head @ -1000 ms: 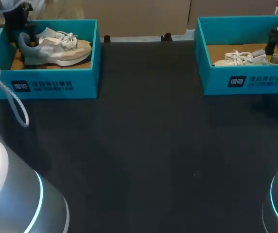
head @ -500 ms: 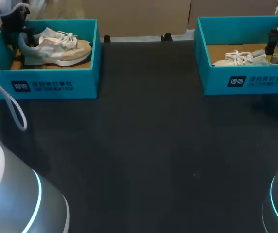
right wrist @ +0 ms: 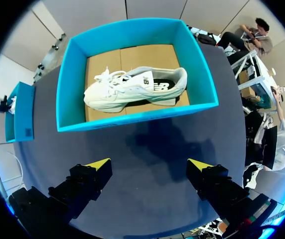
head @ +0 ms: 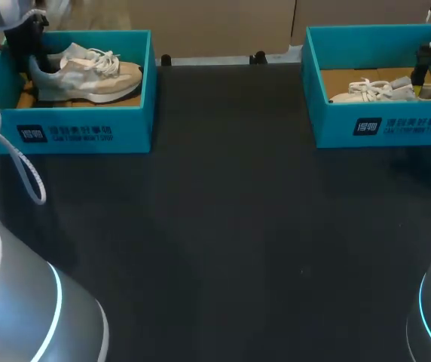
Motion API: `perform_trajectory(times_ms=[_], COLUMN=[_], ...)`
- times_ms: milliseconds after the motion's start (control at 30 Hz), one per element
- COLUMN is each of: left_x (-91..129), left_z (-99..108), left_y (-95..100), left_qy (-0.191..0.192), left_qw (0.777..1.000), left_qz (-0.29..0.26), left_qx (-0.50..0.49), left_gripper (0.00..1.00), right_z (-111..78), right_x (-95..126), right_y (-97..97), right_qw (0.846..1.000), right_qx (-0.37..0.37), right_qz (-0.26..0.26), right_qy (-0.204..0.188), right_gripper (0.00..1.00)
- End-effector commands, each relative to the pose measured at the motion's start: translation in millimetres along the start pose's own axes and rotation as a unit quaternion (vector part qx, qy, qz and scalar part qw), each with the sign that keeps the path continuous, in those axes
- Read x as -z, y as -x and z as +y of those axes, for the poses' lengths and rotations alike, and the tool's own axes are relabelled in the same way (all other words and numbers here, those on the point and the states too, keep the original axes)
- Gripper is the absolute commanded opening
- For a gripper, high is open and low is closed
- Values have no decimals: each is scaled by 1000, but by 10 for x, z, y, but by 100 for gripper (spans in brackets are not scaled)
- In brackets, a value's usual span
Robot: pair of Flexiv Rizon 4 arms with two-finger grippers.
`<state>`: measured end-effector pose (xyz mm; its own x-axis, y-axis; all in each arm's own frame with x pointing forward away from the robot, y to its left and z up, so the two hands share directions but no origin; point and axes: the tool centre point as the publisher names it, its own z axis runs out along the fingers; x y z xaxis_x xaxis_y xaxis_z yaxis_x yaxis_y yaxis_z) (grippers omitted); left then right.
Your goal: Take the shoe out of the shoebox, open the shoe tongue, remove and reinsert the insole, then place the shoe into the shoebox
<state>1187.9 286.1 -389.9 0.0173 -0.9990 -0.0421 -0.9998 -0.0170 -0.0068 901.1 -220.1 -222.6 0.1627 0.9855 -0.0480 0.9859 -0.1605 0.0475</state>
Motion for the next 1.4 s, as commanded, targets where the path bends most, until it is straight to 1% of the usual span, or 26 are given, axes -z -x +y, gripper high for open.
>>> perform_trajectory(times_ms=[33, 233, 500, 633, 733, 867, 1000, 1200, 1233, 1300, 1367, 1400], left_x=[-40, 36, 300, 477, 695, 952, 1202, 1439, 1478, 1563, 1640, 1701], left_z=[-101, -96, -76, -44, -26, 12, 100, 224, 250, 335, 424, 507], left_y=[-6, 39, 122, 147, 153, 155, 152, 110, 101, 81, 66, 46], left_qy=[57, 59, 49, 48, 44, 28, 9, -30, -30, -39, -39, -45], left_qw=[998, 998, 999, 999, 999, 999, 999, 998, 998, 998, 998, 998], left_qz=[0, 2, 0, 0, -8, -23, -26, -27, -26, -26, -23, -22], left_qx=[-3, -7, -5, -2, 6, 15, 25, 37, 40, 45, 45, 47], left_gripper=[0, 0, 0, 0, 0, 0, 0, 0, 0, 0, 0, 0], right_z=[-10, -10, -10, -10, -10, -10, -10, -10, -10, -10, -10, -10], right_x=[-2, -2, -2, -2, -2, -2, -2, -2, -2, -2, -2, -2], right_y=[2, 2, 2, 2, 2, 2, 2, 2, 2, 2, 2, 2], right_qw=[1000, 1000, 1000, 1000, 1000, 1000, 1000, 1000, 1000, 1000, 1000, 1000], right_qx=[0, 0, 0, 0, 0, 0, 0, 0, 0, 0, 0, 0], right_qz=[0, 0, 0, 0, 0, 0, 0, 0, 0, 0, 0, 0], right_qy=[1, 1, 1, 1, 1, 1, 1, 1, 1, 1, 1, 1], right_gripper=[100, 100, 100, 100, 100, 100, 100, 100, 100, 100, 100, 100])
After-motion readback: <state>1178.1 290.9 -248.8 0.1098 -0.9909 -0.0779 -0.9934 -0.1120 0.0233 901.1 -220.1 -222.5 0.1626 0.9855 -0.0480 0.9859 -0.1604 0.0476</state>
